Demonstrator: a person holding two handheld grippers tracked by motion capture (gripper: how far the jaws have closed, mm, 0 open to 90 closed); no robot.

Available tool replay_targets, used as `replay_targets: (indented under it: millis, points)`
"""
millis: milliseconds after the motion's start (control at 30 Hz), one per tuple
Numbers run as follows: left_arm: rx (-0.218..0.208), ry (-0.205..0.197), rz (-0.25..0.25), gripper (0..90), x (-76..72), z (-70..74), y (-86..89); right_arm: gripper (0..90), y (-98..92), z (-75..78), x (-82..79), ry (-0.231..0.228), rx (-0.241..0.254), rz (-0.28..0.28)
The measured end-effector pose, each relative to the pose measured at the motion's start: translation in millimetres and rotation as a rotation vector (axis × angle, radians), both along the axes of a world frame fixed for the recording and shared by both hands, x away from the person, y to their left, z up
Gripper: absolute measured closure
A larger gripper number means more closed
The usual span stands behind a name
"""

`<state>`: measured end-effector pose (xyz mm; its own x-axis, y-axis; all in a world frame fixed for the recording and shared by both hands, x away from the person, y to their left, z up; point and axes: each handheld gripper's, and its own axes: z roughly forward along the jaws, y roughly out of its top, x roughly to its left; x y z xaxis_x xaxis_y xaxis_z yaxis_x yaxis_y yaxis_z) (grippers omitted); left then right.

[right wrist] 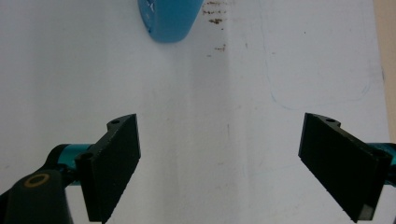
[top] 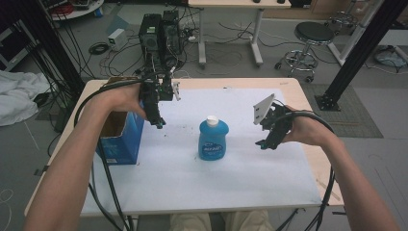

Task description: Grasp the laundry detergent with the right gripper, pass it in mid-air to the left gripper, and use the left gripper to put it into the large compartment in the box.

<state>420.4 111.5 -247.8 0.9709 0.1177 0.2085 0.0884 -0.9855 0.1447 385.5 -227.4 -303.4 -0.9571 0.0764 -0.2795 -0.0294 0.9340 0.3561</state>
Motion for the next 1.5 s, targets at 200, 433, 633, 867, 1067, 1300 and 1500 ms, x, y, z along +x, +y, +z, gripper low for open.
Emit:
replay_targets:
  millis: [200,433,633,867,1067,1300,1500]
  points:
    - [-0.012,-0.007,0.007,13.9,-2.4,-2.1,1.7,11.9,10.2,-7.0,3.3,0.008,0.064,-0.019]
    - [-0.019,-0.011,0.006,13.9,-3.9,-2.4,2.7,11.9,14.8,-13.4,9.4,0.04,0.165,-0.038]
    - [-0.025,-0.015,0.001,13.9,-5.2,-1.8,1.8,11.9,28.4,-17.5,9.5,0.064,0.218,-0.02]
    - [-0.034,-0.017,0.001,13.9,-8.4,-1.5,1.4,11.9,42.4,-27.3,11.4,0.102,0.258,0.01]
    - [-0.041,-0.02,-0.001,13.9,-9.7,-1.3,1.2,12.0,50.0,-32.3,15.1,0.138,0.322,0.032]
    - [-0.049,-0.02,-0.005,13.9,-10.3,-1.1,1.0,12.0,45.3,-43.6,22.3,0.204,0.44,0.032]
    - [-0.051,-0.019,-0.006,13.9,-10.0,-2.8,-0.4,12.0,46.2,-48.6,24.1,0.225,0.47,0.039]
